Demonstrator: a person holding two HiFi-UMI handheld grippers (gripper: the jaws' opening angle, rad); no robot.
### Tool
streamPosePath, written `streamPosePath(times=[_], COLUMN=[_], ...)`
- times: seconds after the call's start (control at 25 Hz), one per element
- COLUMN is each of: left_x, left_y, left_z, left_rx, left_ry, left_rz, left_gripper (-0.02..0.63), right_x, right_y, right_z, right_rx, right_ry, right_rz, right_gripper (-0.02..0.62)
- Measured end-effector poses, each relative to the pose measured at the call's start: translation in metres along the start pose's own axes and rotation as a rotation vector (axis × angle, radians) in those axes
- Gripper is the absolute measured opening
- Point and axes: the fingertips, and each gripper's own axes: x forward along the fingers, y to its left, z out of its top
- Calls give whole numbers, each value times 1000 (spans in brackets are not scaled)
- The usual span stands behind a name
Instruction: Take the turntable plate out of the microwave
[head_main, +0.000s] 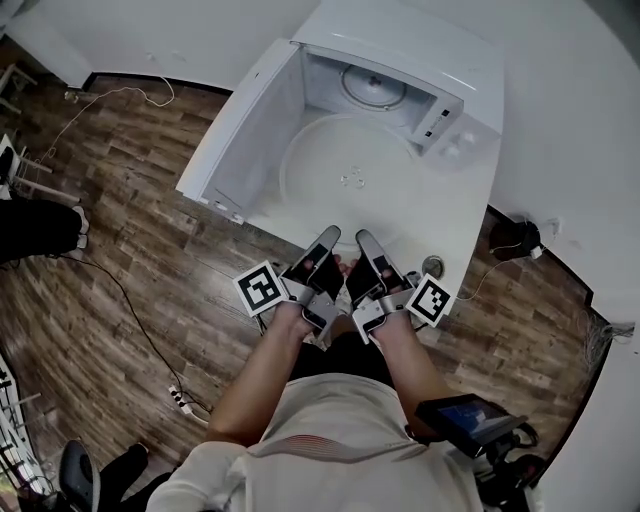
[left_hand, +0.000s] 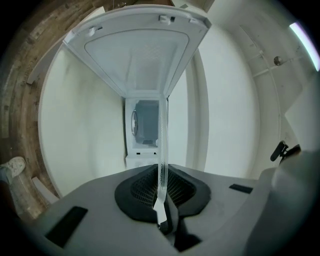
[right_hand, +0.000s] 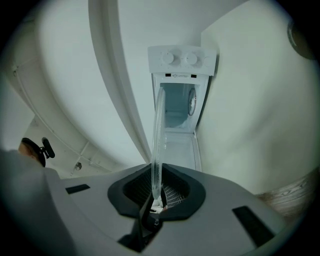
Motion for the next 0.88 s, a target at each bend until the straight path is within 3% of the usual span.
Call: streamPosePath(times=[0.48,0.88], left_x=[-55,-51], left_y=[-60,-94], left_z=[-58,-96], left_rx=[0,38], left_ry=[32,43], left_rz=[-14,-17], left_gripper=[40,40], right_x=[-66,-99], right_y=[66,98], right_z=[-38,-26], right_rx=[-14,1], right_ry=[-34,-23], right_rz=[7,20], right_gripper=[37,37])
